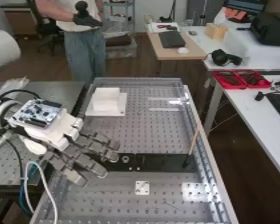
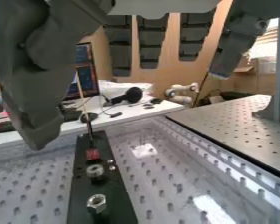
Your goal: Grab the larger nut and place it in the white container
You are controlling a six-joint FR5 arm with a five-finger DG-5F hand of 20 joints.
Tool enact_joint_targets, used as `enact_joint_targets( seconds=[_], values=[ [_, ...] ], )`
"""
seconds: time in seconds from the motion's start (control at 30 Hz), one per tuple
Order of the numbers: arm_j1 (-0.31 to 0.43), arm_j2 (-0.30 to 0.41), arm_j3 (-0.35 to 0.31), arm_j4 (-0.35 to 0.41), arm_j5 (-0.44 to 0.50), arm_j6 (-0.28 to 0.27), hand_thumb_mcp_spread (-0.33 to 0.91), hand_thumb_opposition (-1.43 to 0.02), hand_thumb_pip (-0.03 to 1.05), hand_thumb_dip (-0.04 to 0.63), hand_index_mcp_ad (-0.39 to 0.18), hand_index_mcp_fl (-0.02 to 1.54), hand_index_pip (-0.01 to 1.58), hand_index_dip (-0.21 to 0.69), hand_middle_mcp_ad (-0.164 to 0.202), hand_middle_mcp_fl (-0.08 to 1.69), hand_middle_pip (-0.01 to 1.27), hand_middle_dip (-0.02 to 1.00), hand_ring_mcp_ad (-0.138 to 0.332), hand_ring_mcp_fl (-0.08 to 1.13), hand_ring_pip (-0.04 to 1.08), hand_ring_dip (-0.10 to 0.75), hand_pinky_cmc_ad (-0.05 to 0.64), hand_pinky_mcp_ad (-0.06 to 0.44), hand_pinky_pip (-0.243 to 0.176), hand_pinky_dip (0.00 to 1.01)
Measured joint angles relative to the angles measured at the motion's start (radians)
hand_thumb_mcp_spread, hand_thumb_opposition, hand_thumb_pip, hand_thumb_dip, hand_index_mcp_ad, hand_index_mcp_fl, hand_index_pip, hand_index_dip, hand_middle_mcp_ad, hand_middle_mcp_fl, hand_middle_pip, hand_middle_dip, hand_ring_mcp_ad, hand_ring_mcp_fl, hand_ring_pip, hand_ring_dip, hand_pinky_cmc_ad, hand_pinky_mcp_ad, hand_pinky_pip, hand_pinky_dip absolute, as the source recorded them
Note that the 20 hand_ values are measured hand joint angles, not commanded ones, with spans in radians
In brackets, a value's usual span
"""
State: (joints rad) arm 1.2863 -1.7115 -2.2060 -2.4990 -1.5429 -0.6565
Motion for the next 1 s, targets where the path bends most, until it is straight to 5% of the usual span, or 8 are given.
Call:
enact_joint_targets(
  seconds=[0.63, 1.0],
  values=[
    [0.071, -0.089, -0.062, 0.173, 0.129, 0.064, 0.29, -0.79, 0.65, 0.147, -0.072, 0.02, 1.27, -0.007, 0.038, 0.04, 0.14, 0.20, 0.175, 0.00, 0.09, 0.075, 0.326, 0.278, -0.091, 0.45],
    [0.083, -0.139, -0.073, 0.230, 0.159, 0.086, 0.31, -0.82, 0.71, 0.176, -0.073, 0.02, 1.46, 0.138, 0.038, 0.04, 0.14, 0.21, 0.171, 0.00, 0.09, 0.075, 0.326, 0.278, -0.091, 0.46]
  ],
)
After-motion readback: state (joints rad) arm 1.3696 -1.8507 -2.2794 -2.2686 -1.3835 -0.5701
